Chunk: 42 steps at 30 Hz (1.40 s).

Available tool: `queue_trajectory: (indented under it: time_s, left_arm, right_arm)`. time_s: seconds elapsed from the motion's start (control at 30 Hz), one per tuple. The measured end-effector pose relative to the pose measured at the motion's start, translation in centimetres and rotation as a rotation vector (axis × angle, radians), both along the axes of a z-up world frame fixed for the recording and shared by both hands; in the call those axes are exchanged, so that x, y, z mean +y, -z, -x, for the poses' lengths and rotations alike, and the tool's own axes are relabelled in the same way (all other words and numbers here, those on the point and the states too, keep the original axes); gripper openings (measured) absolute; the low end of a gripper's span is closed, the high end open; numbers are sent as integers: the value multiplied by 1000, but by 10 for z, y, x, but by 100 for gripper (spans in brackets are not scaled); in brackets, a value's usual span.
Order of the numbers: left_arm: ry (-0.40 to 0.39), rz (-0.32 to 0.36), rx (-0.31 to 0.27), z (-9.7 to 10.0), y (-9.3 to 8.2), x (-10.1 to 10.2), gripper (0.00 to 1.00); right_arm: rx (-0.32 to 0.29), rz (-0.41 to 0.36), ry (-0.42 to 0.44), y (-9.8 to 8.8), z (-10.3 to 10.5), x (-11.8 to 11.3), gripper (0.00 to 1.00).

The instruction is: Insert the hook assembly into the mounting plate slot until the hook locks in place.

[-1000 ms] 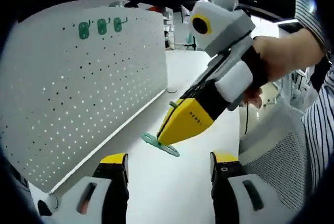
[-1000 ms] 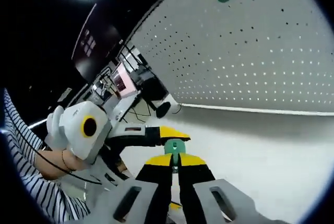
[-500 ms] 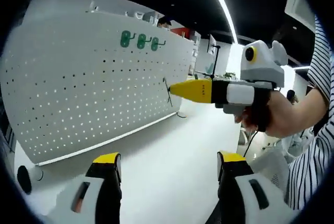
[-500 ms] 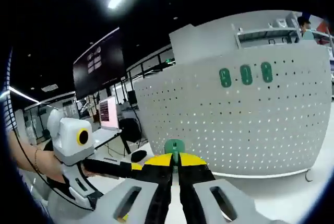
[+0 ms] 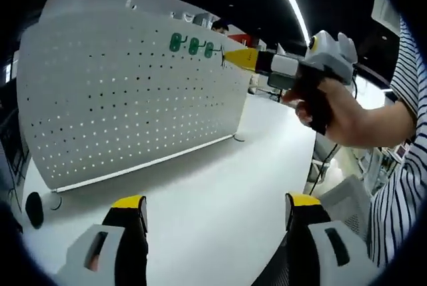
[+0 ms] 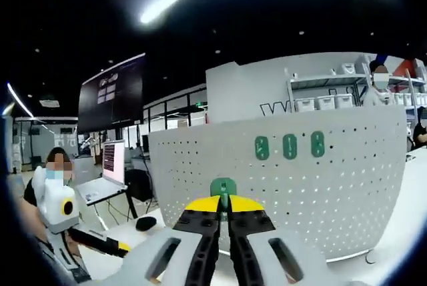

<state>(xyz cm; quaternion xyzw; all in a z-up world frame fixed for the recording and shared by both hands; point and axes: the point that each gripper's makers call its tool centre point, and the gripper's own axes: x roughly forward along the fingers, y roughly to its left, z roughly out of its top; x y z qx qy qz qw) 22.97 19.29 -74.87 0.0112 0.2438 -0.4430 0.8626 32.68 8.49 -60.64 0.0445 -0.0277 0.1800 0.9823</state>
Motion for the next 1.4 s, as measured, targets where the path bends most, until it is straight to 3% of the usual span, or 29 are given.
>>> queue_trajectory:
  time_s: [0.13, 0.3, 0.67, 1.4]
  left_arm:
    - [-9, 16, 12, 6, 0, 3, 88]
    - [-28, -3, 8, 10, 4, 3, 91]
    - [-60, 25, 8, 5, 0, 3, 94]
    - [-106, 35, 23, -6, 2, 10, 100]
  right_arm:
    - [-54, 12, 90, -12, -12, -23, 1]
    - [-51, -8, 157, -13, -27, -46, 1]
    - [-88, 5, 278, -20, -47, -90, 1]
    - [-124, 6, 369, -28, -83, -139, 1]
